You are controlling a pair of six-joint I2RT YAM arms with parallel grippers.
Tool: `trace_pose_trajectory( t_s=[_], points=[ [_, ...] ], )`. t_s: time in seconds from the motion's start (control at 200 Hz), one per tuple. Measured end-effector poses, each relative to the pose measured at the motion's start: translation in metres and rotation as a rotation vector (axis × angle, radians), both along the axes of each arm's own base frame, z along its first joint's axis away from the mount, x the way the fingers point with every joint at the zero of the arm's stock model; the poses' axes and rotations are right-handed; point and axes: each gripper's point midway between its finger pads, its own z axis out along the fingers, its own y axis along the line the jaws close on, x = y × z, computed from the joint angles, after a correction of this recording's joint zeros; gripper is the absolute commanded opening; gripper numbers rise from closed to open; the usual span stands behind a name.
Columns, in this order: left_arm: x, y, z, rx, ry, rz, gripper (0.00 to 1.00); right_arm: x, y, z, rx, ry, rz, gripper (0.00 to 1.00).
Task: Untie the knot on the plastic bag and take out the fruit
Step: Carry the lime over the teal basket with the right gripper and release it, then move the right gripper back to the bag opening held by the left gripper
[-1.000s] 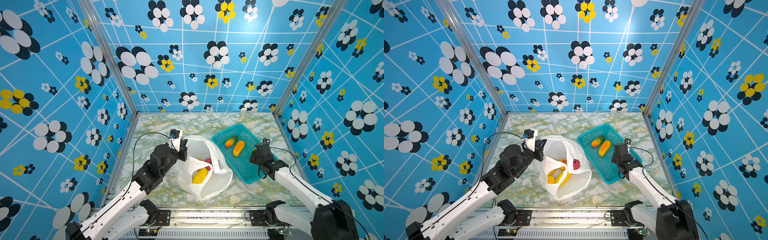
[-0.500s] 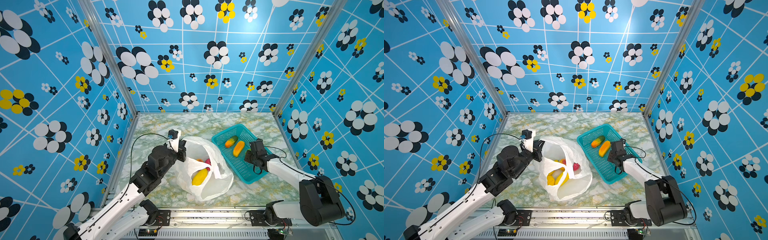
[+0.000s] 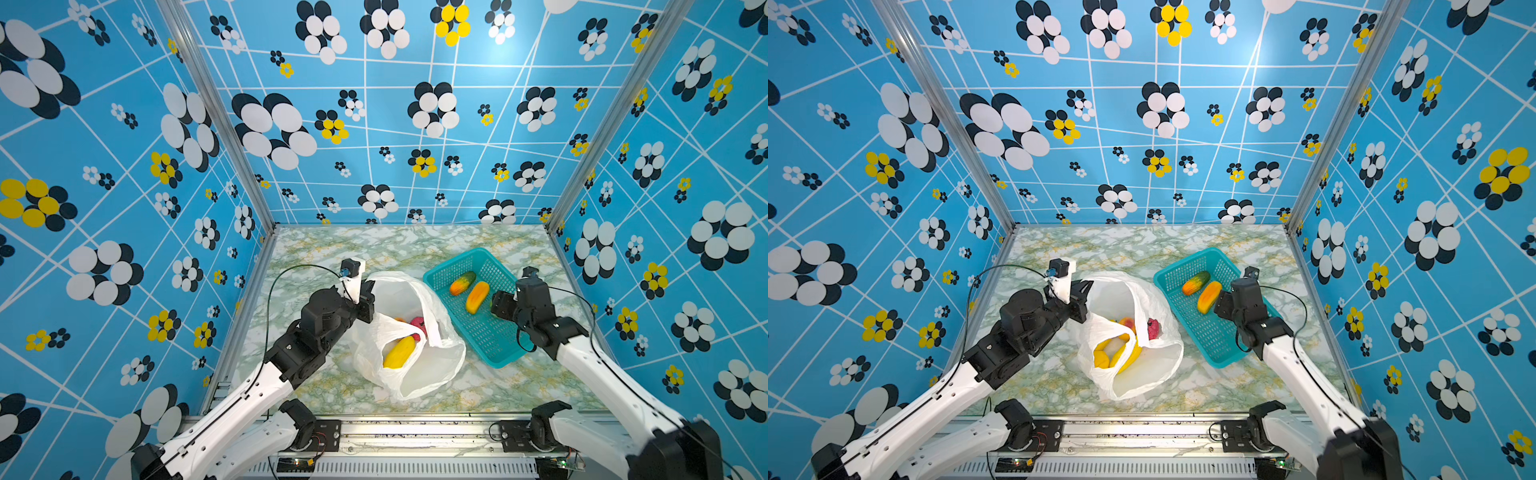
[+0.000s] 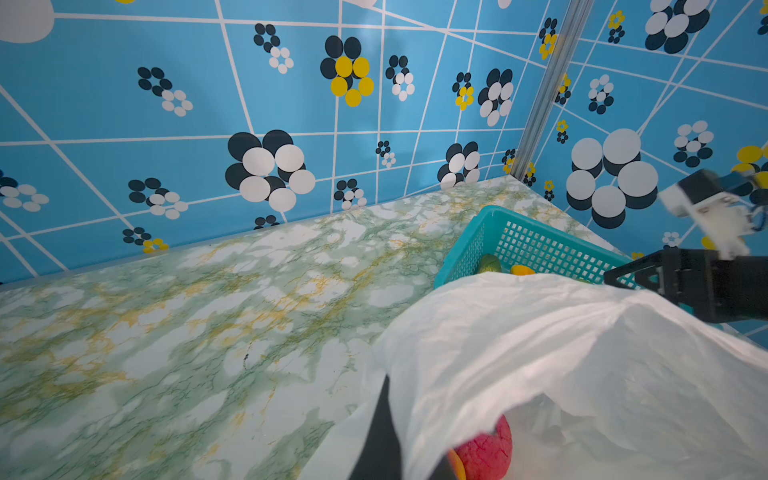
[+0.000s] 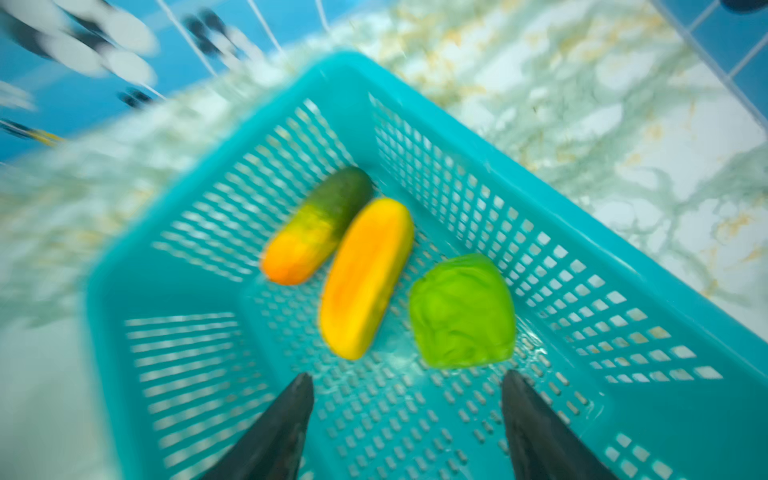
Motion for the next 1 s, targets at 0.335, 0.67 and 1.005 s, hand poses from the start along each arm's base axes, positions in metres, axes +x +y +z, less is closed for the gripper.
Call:
trace_pose_trajectory(
  t_s=[0.335,0.67,1.005],
  points=[
    [0.001,0.001,0.0,0.0,0.0,0.007,0.0,-0.106,0.086,0.136,0.283,-0.462,0.585,0.41],
    [0.01,-0.004,0.0,0.016,0.018,0.011,0.0,-0.164,0.143,0.113,0.395,-0.446,0.992,0.27],
    [0.045,-0.005,0.004,0.078,0.056,0.116,0.0,-0.195,0.201,0.067,0.321,-0.295,1.238,0.24]
  ],
)
